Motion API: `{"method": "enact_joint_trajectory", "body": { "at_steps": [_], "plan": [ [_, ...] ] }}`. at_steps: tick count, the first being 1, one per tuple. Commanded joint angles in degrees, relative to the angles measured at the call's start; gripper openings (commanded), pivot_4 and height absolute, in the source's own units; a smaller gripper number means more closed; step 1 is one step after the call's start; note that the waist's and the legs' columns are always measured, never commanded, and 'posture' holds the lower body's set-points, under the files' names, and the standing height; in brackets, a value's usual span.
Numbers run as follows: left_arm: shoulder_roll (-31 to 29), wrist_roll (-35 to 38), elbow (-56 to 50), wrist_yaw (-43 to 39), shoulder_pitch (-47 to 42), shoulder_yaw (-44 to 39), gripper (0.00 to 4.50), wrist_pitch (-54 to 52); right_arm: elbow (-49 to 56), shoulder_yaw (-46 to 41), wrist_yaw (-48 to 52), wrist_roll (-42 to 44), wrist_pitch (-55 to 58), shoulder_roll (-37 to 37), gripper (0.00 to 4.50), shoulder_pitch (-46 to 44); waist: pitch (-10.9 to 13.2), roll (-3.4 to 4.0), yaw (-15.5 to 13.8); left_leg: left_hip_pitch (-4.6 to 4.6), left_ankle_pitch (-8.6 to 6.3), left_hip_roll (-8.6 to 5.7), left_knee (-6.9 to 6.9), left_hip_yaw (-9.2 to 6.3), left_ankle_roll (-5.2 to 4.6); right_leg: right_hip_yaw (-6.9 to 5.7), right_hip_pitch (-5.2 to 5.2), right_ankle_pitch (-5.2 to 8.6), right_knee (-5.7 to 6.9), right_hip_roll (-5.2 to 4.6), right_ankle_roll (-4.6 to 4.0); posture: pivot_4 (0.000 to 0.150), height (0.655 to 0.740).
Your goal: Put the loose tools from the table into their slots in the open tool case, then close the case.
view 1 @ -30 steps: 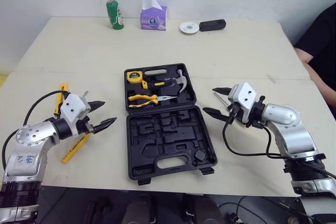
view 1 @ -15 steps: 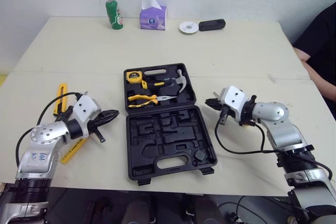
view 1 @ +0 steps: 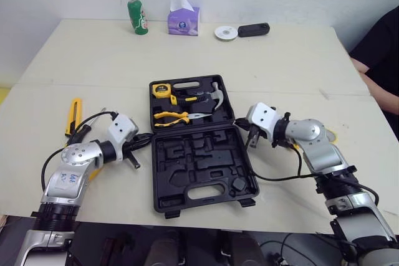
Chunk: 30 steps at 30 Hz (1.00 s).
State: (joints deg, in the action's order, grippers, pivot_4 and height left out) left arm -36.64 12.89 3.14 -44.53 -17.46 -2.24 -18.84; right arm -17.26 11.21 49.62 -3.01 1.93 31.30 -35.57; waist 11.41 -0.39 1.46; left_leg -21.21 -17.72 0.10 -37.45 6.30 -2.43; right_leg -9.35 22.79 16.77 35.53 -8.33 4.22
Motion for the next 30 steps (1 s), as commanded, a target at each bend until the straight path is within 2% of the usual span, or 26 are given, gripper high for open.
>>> {"method": "enact_joint_trajectory", "body": {
  "at_steps": [1,17,30],
  "plan": [
    [0.1,-0.4,-0.4,0.3,-1.1,0.3,0.02,-0.8,1.9,0.0,0.1,0.6,-0.5,-1.0,0.00,-0.3,0.0,0.00,0.0,-0.01,0.00,0.00,-0.01,0.01,-0.01,0.00,0.00,0.00,0.00,0.00,0.00,0.150,0.7400],
    [1.6,-2.6,2.2,-3.1,-4.9,4.4,0.02,1.5,12.7,-0.7,5.7,4.8,5.9,0.9,0.00,6.5,0.0,0.00,-0.5,0.00,0.02,-0.02,-0.03,-0.04,0.00,-0.02,-0.02,0.00,0.01,0.00,0.00,0.150,0.7400],
    [2.2,-4.8,-2.0,-8.4,-2.9,9.3,0.02,4.8,28.7,-3.8,6.6,8.1,15.4,5.2,0.00,18.6,0.0,-0.01,-1.8,-0.01,-0.02,-0.07,-0.03,-0.11,-0.05,-0.06,-0.11,-0.02,-0.10,-0.03,0.03,0.150,0.7400]
  ]
}}
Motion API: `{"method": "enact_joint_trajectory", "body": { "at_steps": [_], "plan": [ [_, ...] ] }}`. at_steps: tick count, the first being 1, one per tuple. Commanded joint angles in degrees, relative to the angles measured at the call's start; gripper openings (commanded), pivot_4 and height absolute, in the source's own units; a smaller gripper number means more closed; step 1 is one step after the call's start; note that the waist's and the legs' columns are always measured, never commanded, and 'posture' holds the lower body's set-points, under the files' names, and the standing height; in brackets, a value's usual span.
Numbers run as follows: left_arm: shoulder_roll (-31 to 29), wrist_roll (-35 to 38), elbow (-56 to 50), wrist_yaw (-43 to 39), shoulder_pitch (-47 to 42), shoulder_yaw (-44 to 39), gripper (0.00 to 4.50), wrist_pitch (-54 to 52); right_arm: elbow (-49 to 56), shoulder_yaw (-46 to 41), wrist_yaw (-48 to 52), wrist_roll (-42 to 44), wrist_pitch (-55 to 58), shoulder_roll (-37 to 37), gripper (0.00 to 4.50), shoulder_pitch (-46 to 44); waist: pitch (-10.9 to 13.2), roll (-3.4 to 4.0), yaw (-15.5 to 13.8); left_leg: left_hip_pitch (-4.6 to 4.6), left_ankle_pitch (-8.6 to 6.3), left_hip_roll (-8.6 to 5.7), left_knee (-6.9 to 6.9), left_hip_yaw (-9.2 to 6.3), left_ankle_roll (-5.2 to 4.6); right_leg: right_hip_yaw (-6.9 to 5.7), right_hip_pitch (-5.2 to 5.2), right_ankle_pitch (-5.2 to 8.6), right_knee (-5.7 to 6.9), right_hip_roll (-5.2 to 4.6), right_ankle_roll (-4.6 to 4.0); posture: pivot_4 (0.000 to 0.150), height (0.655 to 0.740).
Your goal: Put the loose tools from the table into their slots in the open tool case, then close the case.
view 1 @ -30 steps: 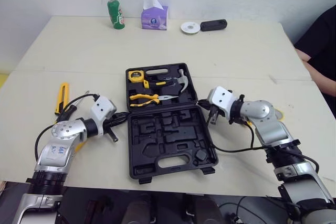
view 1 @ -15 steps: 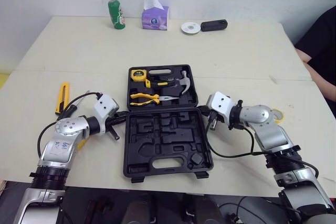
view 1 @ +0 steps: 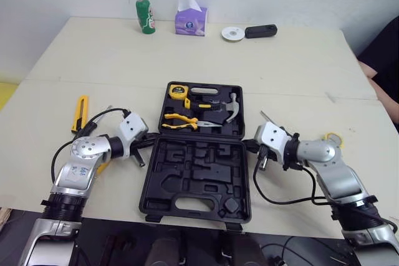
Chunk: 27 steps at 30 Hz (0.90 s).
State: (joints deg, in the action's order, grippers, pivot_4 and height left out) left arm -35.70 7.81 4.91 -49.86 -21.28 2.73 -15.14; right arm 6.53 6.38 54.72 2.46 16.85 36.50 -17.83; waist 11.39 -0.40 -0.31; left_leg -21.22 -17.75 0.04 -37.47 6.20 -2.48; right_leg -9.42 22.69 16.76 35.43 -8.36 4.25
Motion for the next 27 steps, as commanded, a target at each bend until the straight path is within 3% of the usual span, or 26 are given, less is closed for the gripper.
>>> {"method": "enact_joint_trajectory", "body": {
  "at_steps": [1,11,27],
  "plan": [
    [1.3,0.0,-3.7,-3.0,1.2,4.4,0.02,1.2,5.5,0.8,1.2,2.7,1.1,0.1,0.00,1.4,0.0,0.00,-0.1,0.01,0.00,0.00,-0.01,0.00,0.00,0.00,-0.01,0.00,0.00,0.00,0.00,0.150,0.7400],
    [2.1,-1.0,-3.5,-2.1,2.3,3.7,0.02,1.0,9.9,-0.1,-0.5,4.4,5.6,-0.5,0.00,3.6,0.0,-0.01,-0.6,0.03,-0.01,0.00,0.00,0.00,-0.01,0.00,-0.03,-0.01,-0.02,0.01,0.01,0.150,0.7400],
    [-1.0,-0.6,-8.1,-2.0,7.7,0.2,0.02,2.7,6.8,-1.2,-0.1,3.4,4.2,1.1,0.00,4.9,0.0,-0.01,-0.5,0.06,-0.02,0.04,0.03,0.00,0.01,0.00,-0.03,0.00,-0.06,0.03,0.01,0.150,0.7400]
  ]
}}
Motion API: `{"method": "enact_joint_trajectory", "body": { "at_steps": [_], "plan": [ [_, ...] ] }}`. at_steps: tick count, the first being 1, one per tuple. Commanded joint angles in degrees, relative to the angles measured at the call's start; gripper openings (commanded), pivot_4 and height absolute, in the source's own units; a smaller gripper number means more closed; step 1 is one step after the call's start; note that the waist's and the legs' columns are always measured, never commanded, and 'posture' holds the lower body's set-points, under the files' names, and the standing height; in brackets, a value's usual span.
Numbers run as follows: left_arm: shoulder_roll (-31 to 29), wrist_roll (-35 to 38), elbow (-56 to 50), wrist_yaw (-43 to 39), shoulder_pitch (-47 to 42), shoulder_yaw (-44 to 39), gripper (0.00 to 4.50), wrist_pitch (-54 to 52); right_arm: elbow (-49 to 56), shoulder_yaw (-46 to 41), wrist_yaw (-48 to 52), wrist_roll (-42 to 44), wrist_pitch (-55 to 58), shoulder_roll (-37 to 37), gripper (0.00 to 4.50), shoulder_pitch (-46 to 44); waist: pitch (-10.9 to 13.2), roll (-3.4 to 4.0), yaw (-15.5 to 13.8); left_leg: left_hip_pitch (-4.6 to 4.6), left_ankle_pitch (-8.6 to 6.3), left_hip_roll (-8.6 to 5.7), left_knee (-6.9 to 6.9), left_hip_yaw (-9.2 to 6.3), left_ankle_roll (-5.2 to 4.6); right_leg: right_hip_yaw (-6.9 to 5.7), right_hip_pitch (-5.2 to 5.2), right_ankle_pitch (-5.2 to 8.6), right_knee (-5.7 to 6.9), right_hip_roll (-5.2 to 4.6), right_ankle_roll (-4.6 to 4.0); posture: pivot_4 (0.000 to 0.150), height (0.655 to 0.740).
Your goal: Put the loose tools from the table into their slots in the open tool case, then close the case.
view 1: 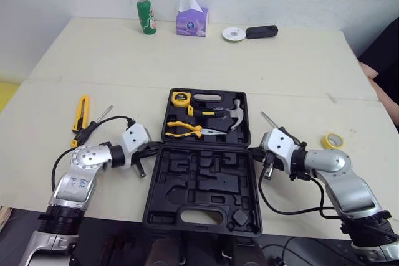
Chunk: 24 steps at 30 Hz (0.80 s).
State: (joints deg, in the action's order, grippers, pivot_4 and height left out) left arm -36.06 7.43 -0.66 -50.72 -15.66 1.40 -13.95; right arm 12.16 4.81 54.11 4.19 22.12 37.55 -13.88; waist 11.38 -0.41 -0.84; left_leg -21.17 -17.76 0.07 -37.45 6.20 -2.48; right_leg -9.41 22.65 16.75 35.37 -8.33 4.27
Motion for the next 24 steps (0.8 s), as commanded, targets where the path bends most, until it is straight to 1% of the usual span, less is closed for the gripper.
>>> {"method": "enact_joint_trajectory", "body": {
  "at_steps": [1,7,12,15,17,18,19,20,21,24],
  "plan": [
    [-1.3,-0.3,-2.8,-0.6,2.5,0.5,0.02,1.5,1.3,-0.1,0.6,2.1,-0.9,0.2,0.00,1.1,0.0,0.00,0.0,0.00,0.00,0.00,0.01,0.00,0.01,0.00,0.00,0.00,-0.01,0.00,0.00,0.150,0.7400],
    [-5.3,2.1,-5.7,-1.6,4.7,-3.7,0.02,-0.2,3.5,-2.9,1.2,4.8,-1.1,1.8,0.00,2.5,0.0,0.00,0.3,-0.01,0.00,0.03,0.03,0.00,0.01,0.00,0.00,0.00,-0.04,0.02,0.00,0.150,0.7400],
    [-9.7,4.5,-6.0,-3.1,6.7,-8.7,0.02,0.2,5.3,-8.1,3.4,7.6,-3.2,6.6,0.00,6.8,0.0,0.02,0.5,-0.04,-0.04,0.04,0.06,-0.03,0.02,-0.01,0.02,0.00,-0.18,0.00,0.00,0.150,0.7400],
    [-12.8,11.0,-6.0,-6.9,9.2,-16.6,0.02,-1.9,5.9,-16.8,5.2,12.4,-5.2,8.6,0.00,11.3,0.0,0.02,0.5,-0.05,-0.07,0.05,0.09,-0.04,0.03,-0.01,0.02,0.00,-0.34,0.00,0.00,0.150,0.7400],
    [-13.1,14.5,-5.6,-7.1,10.0,-21.1,0.02,-3.0,6.8,-20.4,5.6,15.5,-3.7,8.9,0.00,13.6,0.0,0.02,0.4,-0.05,-0.07,0.06,0.13,-0.06,0.04,-0.05,0.01,0.00,-0.31,0.03,0.00,0.150,0.7400],
    [-13.5,15.2,-4.8,-7.0,10.5,-23.0,0.68,-3.3,6.9,-21.8,5.8,15.9,-4.4,9.2,0.68,14.6,0.0,0.02,0.5,-0.04,-0.07,0.05,0.13,-0.06,0.04,-0.05,0.00,0.00,-0.32,0.02,0.00,0.150,0.7400],
    [-14.4,15.7,-2.1,-7.0,11.5,-27.1,1.02,-2.8,5.8,-25.5,6.4,15.8,-6.6,9.9,1.00,16.8,0.0,0.02,0.5,-0.03,-0.07,0.06,0.10,-0.06,0.04,-0.05,-0.03,0.00,-0.35,0.02,0.00,0.150,0.7400],
    [-15.1,16.0,-0.1,-7.1,12.3,-29.8,1.37,-2.4,4.9,-28.0,6.9,15.6,-8.4,10.5,1.45,18.3,0.0,0.02,0.5,-0.02,-0.08,0.05,0.09,-0.05,0.04,-0.04,-0.03,0.00,-0.37,0.01,0.00,0.150,0.7400],
    [-16.5,15.4,3.7,-7.4,13.4,-33.2,1.97,-0.3,3.0,-32.6,5.1,16.6,-8.2,10.4,2.00,18.2,0.0,0.03,0.6,0.01,-0.08,0.06,0.12,-0.05,0.04,-0.04,-0.03,0.00,-0.37,0.01,0.00,0.150,0.7400],
    [-19.7,14.4,15.1,-7.2,14.2,-39.0,3.29,4.9,-2.4,-39.7,4.6,16.1,-11.4,12.4,3.48,19.3,0.1,0.06,0.9,0.04,-0.09,0.05,0.16,0.02,0.04,0.00,0.01,0.00,-0.37,0.02,0.00,0.150,0.7400]
  ]
}}
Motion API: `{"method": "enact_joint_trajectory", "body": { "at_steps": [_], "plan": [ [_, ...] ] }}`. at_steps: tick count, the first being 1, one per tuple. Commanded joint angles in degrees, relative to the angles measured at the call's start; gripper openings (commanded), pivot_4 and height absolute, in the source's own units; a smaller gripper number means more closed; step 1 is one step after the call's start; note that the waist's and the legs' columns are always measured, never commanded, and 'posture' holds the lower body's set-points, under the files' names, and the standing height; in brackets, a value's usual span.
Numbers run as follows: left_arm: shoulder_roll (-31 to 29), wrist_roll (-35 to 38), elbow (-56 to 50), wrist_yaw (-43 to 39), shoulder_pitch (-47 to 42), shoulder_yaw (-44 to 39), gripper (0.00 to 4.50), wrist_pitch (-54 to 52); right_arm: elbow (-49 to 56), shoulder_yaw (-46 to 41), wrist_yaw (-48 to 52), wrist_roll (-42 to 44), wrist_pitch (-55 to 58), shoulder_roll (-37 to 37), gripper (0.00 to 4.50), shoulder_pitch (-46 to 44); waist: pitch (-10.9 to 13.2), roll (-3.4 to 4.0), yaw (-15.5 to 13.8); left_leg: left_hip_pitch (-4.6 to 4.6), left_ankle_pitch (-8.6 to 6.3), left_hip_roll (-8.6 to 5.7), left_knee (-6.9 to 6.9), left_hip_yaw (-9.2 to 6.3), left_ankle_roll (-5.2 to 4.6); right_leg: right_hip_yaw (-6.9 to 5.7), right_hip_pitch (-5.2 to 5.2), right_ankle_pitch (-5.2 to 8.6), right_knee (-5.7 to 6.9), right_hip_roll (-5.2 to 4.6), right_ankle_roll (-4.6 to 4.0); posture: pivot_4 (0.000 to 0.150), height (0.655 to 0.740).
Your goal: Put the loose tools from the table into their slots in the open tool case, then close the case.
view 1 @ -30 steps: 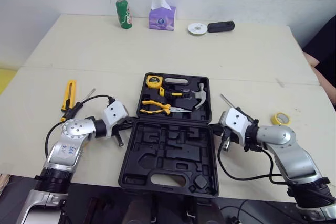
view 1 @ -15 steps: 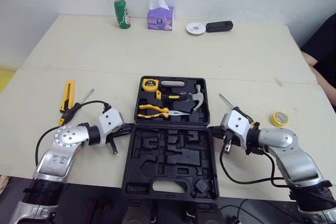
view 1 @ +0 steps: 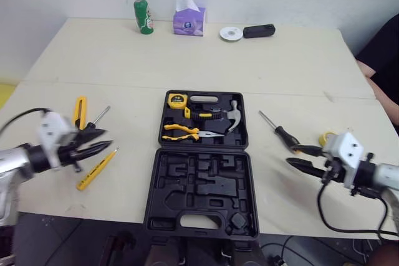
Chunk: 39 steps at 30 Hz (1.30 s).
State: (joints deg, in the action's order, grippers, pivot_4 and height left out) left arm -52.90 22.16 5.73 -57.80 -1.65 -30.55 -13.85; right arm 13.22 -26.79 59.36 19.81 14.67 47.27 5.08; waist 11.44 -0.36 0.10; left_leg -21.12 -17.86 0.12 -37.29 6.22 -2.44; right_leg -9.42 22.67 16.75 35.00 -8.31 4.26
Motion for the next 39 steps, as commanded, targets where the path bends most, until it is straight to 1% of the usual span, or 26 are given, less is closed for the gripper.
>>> {"method": "enact_joint_trajectory", "body": {
  "at_steps": [1,2,3,6,9,12,13,17,21,23,27,30,36,39],
  "plan": [
    [-3.8,-0.3,12.2,0.1,0.1,-8.3,3.75,5.9,-5.3,-9.4,0.2,0.0,-5.7,3.3,3.98,1.1,0.0,0.00,-0.1,0.01,-0.02,0.00,-0.01,0.02,-0.02,0.00,0.00,0.00,0.01,0.00,0.00,0.150,0.7400],
    [-5.1,-0.7,17.2,0.7,-0.1,-9.8,4.24,7.6,-8.2,-10.9,0.7,-0.8,-8.6,4.0,4.49,1.8,0.0,0.00,-0.1,0.01,-0.07,0.00,0.01,0.01,-0.05,-0.01,0.02,0.00,0.00,-0.02,0.00,0.150,0.7400],
    [-6.3,-1.2,21.7,1.4,-0.2,-10.9,4.43,8.9,-11.0,-12.3,1.1,-1.0,-10.0,4.5,4.50,2.3,0.0,-0.04,-0.1,0.02,-0.13,0.01,0.01,0.00,-0.04,0.00,0.01,0.00,-0.01,-0.02,0.00,0.150,0.7400],
    [-9.6,-3.0,35.5,6.3,-0.8,-12.8,4.43,12.5,-21.8,-15.7,-0.6,-3.0,-18.3,5.8,4.50,1.9,0.0,-0.04,-0.1,0.02,-0.19,0.01,0.05,0.01,-0.04,0.01,0.02,0.01,-0.08,-0.03,0.00,0.150,0.7400],
    [-11.3,-3.1,45.1,10.0,-1.8,-14.2,4.43,17.0,-31.0,-18.4,-3.2,-5.0,-25.5,7.2,4.50,2.4,0.0,-0.03,0.0,0.01,-0.25,-0.05,0.09,0.11,-0.13,0.05,0.07,0.00,-0.10,-0.10,0.03,0.150,0.7400],
    [-12.6,-3.5,50.2,11.2,-3.0,-13.1,4.43,20.0,-37.7,-19.2,-4.3,-5.5,-30.3,8.5,4.50,2.3,0.0,-0.06,0.0,0.02,-0.31,-0.08,0.08,0.13,-0.10,0.07,0.07,-0.01,-0.09,-0.15,0.06,0.150,0.7400],
    [-13.0,-3.7,51.9,11.6,-3.4,-12.7,4.43,20.8,-40.6,-19.5,-5.3,-6.0,-32.1,8.8,4.50,2.4,0.0,-0.08,0.1,0.03,-0.40,-0.07,0.07,0.14,0.10,0.09,0.07,-0.02,-0.09,-0.16,0.08,0.150,0.7400],
    [-15.5,-4.3,58.5,14.1,-4.3,-12.3,4.43,23.4,-51.8,-19.1,-9.5,-8.8,-39.1,11.1,4.50,4.0,0.0,-0.11,0.2,0.10,-0.40,-0.07,0.09,0.15,0.22,0.13,0.07,-0.03,-0.03,-0.16,0.08,0.150,0.7400],
    [-16.1,-4.2,61.0,13.9,-4.7,-11.2,4.43,24.6,-57.8,-18.7,-12.8,-8.2,-40.8,13.0,4.50,3.0,0.0,0.01,0.4,0.12,-0.41,-0.07,0.13,0.25,0.24,0.20,0.11,-0.03,-0.03,-0.17,0.08,0.150,0.7400],
    [-15.9,-4.0,61.1,13.2,-5.2,-10.7,4.43,24.9,-57.8,-17.7,-12.7,-8.0,-41.2,12.8,4.50,3.0,0.0,0.01,0.7,0.19,-0.40,-0.07,0.12,0.30,0.25,0.27,0.09,-0.03,0.04,-0.18,0.08,0.150,0.7400],
    [-15.9,-4.1,61.3,11.6,-5.8,-9.5,4.43,25.6,-57.3,-17.0,-12.3,-6.1,-37.4,12.5,4.50,1.5,0.0,0.00,1.5,0.22,-0.38,-0.04,0.13,0.30,0.30,0.28,0.08,-0.03,0.08,-0.17,0.08,0.150,0.7400],
    [-16.0,-3.8,61.1,10.6,-7.3,-8.7,4.43,25.5,-54.6,-15.2,-10.1,-4.5,-34.8,12.1,4.50,0.0,0.0,-0.01,1.7,0.23,-0.38,-0.04,0.14,0.31,0.30,0.28,0.08,-0.03,0.07,-0.16,0.08,0.150,0.7400],
    [-14.8,-4.2,59.1,6.6,-8.5,-6.1,4.43,24.3,-43.7,-12.0,-8.7,-0.8,-29.4,9.2,4.50,-3.6,0.0,0.00,1.7,0.29,-0.37,-0.04,0.12,0.38,0.28,0.34,0.08,-0.03,0.13,-0.15,0.08,0.150,0.7400],
    [-13.5,-3.6,55.5,4.3,-8.7,-4.6,4.43,22.2,-34.5,-8.3,-8.3,1.9,-25.7,6.1,4.50,-6.1,0.0,-0.01,1.5,0.29,-0.37,-0.04,0.13,0.37,0.29,0.34,0.08,-0.03,0.13,-0.16,0.08,0.150,0.7400]
  ]
}}
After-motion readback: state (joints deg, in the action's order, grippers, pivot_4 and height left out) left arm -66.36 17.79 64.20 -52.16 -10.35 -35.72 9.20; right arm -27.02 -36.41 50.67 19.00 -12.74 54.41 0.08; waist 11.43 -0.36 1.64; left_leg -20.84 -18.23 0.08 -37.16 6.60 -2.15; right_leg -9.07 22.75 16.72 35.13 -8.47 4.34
